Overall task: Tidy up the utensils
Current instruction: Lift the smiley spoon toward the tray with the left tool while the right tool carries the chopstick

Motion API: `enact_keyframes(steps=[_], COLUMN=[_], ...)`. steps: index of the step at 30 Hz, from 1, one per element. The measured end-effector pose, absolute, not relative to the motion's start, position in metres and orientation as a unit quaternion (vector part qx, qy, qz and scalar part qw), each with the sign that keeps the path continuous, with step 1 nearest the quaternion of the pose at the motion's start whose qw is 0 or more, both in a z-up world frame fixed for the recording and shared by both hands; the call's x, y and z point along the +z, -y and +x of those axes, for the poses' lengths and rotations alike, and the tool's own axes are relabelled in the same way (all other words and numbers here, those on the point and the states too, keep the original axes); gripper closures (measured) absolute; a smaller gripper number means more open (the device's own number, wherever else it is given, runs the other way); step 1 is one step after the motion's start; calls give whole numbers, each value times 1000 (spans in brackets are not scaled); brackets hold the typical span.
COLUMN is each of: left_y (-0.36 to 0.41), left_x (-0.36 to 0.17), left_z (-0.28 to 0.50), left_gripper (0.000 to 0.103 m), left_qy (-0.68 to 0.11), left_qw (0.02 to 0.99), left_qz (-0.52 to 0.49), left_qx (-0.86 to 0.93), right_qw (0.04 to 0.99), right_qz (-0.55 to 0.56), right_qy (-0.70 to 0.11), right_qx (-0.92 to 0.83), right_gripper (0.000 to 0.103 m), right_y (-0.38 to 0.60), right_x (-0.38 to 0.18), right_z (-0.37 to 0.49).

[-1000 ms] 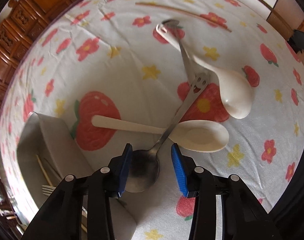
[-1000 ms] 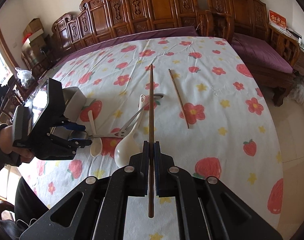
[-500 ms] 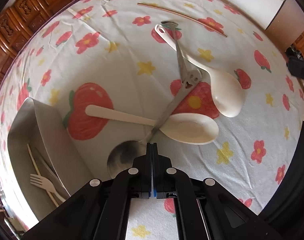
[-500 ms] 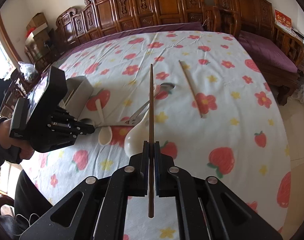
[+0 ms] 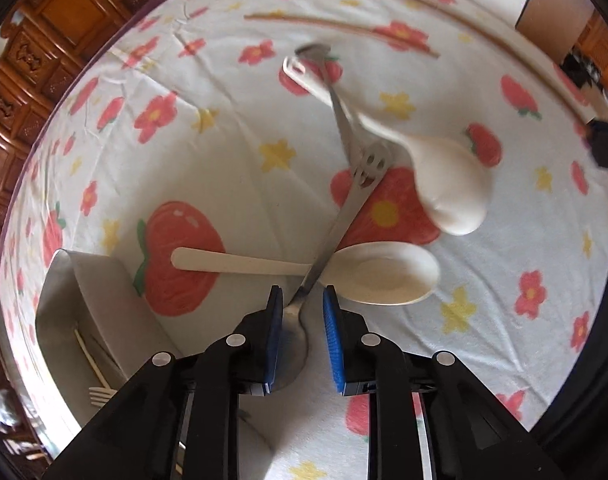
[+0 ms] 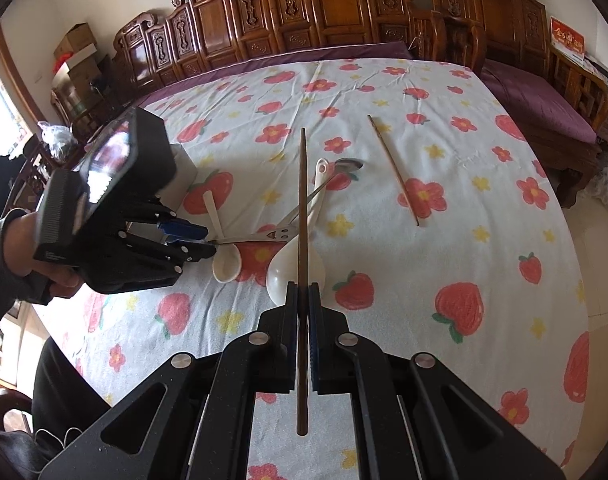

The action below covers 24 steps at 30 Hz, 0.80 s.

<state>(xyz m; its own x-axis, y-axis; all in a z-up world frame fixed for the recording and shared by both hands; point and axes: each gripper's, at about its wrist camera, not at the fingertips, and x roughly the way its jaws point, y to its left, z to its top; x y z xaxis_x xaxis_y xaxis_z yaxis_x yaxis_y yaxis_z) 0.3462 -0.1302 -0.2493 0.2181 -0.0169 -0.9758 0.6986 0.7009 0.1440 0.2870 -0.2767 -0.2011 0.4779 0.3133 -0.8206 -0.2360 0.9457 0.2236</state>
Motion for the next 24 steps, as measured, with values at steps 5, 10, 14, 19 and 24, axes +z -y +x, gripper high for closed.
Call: enact_keyframes(steps=[5,10,14,19,24], left_y=[128,127,126,117,108], left_x=[-247,-244,-247,-247,-243], left_z=[354,356,360,353,343], left_gripper=[79,90,94,98,98], left_qy=[-573,-577,-579,-582,-581], left_qw=[728,727,730,735,746], left_qz=[283,258,244,227,205], left_qx=[-250,-269,-270,-262,-252], right_qw=[859,857,856,855,854], right_qz=[41,44,44,43,40], right_qy=[-486,-488,-492,-493,-494], right_qx=[158,156,156,156,158], right_gripper=[97,97,97,97,97], right_y=[281,284,283,282,278], right_x=[-202,-207,-210,-211,-211], right_z=[289,290,288,285,284])
